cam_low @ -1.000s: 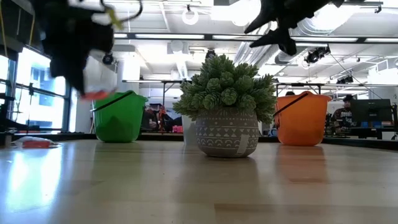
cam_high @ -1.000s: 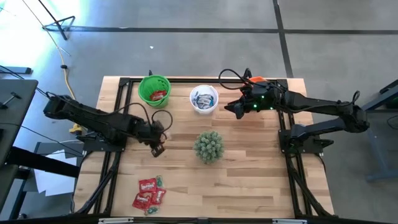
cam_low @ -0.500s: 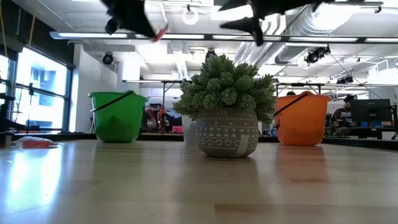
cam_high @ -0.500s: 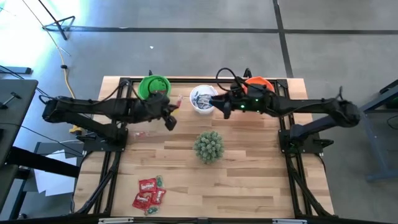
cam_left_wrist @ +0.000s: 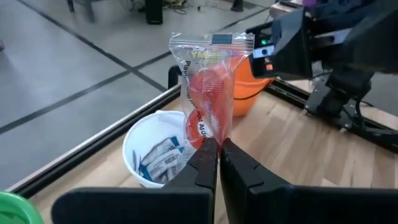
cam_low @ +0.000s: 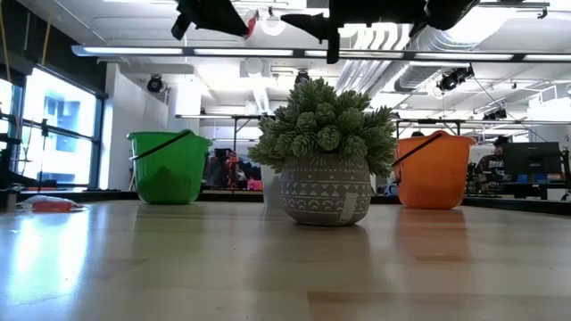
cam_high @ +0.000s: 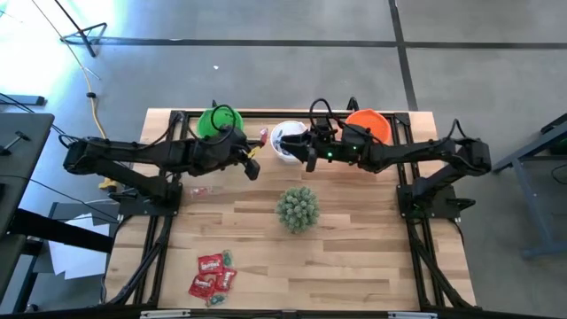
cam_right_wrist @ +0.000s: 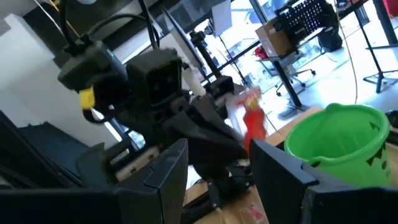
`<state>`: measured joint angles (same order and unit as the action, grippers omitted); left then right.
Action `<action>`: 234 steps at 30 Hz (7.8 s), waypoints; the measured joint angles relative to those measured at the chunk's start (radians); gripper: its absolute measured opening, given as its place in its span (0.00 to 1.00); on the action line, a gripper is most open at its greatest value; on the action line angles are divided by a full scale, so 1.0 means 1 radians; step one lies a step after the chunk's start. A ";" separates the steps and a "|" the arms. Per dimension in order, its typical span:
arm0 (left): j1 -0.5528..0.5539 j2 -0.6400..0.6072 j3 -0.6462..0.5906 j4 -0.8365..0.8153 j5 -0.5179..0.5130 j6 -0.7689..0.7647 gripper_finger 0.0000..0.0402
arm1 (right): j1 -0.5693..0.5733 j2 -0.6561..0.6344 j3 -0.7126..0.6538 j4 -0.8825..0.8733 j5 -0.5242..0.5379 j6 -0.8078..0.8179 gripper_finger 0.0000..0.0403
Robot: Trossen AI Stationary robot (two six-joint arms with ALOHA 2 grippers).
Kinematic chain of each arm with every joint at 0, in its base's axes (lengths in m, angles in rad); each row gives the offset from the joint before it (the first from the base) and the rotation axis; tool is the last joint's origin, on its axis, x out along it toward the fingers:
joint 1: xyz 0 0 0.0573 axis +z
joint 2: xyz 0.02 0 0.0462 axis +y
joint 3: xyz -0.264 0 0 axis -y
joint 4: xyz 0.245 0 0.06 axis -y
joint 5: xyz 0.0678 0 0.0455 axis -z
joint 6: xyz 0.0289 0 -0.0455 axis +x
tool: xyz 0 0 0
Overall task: Sort candy
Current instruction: Put the transparent candy into the orange bucket
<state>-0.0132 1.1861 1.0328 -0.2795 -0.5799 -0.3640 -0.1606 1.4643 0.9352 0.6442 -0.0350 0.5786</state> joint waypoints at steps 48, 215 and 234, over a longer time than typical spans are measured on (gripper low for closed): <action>0.002 0.176 0.084 0.240 0.170 0.087 0.00 | -0.003 0.013 0.000 -0.002 0.026 -0.030 0.10; 0.050 -0.045 -0.488 -0.620 0.587 -0.343 0.28 | -0.303 -0.420 0.000 -1.365 -0.024 -0.003 0.49; 0.049 -0.048 -0.610 -0.510 0.578 -0.500 0.29 | -0.304 -0.420 0.000 -1.354 -0.022 -0.003 0.49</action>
<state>0.0360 1.1385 0.4232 -0.7891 -0.0015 -0.8644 -0.4644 1.0447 0.9356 -0.7099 -0.0566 0.5759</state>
